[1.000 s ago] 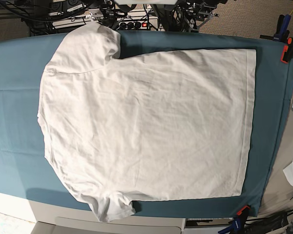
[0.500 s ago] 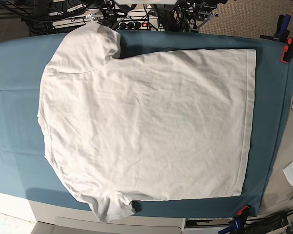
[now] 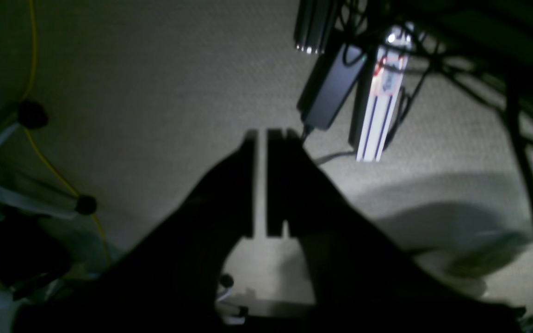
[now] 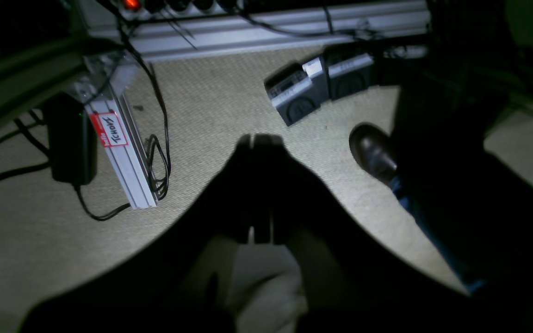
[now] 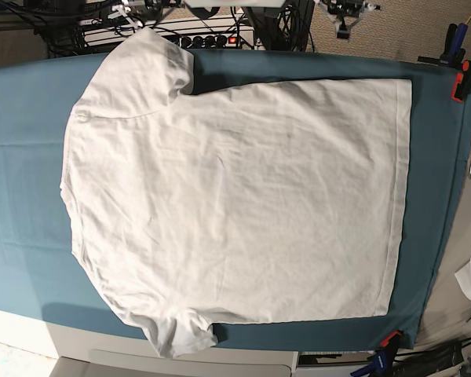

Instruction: Fold the T-shirt properly

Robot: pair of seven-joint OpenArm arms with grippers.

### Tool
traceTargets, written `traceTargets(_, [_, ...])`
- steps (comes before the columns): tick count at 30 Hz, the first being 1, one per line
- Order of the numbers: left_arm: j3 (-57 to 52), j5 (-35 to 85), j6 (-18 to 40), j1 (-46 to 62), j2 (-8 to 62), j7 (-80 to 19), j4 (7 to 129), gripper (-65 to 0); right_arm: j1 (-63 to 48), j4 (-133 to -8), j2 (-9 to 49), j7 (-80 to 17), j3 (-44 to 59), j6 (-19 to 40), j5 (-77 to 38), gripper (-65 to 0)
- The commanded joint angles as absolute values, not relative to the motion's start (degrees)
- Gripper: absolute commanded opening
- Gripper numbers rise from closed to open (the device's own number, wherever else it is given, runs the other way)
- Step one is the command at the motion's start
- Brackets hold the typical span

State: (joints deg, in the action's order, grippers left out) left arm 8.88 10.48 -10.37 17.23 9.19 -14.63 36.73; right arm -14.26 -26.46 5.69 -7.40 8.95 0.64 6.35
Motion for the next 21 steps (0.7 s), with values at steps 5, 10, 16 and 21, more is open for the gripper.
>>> traceTargets(5, [8.82, 10.28, -10.48, 26.48, 13.5, -19.94, 50.19, -62.6, -23.0, -37.1, 7.16, -10.87, 9.04, 3.25, 1.13, -65.0])
traceTargets(10, [8.82, 10.28, -10.52, 37.5, 18.65, -19.99, 67.0, -62.6, -33.47, -51.46, 8.73, -12.95, 9.04, 6.9, -4.86, -65.0])
traceTargets(16, [8.82, 6.09, -10.52, 51.22, 24.82, -20.4, 88.14, -62.6, -48.18, -73.43, 12.29, -13.78, 9.15, 7.07, -11.66, -65.0])
traceTargets(21, [8.82, 2.09, -10.59, 59.92, 29.1, -21.78, 104.01, -62.6, -58.33, -93.71, 13.3, -15.44, 13.69, 7.07, -16.64, -65.0])
